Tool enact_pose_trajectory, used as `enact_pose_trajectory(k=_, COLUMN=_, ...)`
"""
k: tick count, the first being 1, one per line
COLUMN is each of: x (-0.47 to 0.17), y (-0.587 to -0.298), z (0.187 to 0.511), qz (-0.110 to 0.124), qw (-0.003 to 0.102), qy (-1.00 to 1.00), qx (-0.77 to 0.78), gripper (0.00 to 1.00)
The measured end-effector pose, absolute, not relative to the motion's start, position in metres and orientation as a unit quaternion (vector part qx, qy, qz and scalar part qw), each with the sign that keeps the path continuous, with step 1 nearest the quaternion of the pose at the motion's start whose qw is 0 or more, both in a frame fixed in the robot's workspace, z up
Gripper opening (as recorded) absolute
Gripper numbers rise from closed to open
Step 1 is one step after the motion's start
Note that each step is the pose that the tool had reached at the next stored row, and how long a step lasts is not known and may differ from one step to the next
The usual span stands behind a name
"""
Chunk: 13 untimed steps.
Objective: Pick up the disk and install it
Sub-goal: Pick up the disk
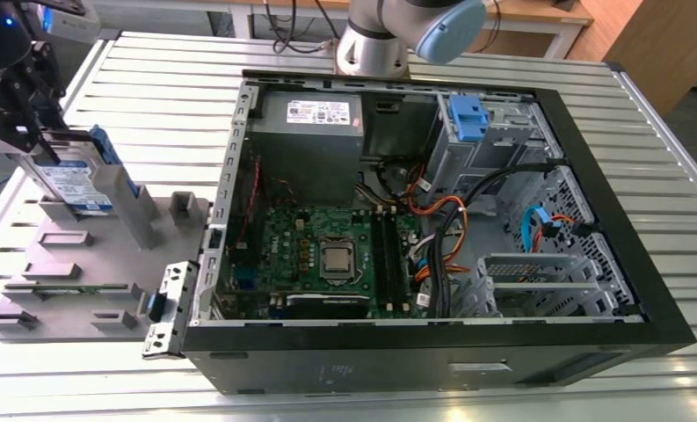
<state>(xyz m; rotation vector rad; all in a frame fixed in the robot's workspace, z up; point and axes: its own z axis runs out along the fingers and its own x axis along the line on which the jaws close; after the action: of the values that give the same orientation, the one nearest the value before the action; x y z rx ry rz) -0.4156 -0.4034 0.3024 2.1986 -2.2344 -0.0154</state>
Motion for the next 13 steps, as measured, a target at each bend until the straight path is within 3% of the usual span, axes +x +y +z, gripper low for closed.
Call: enact_pose_trajectory(k=13, x=-0.4147, y=-0.3969, z=0.3024, qz=-0.005, qw=0.003, qy=-0.713, qx=0.701, gripper=0.46)
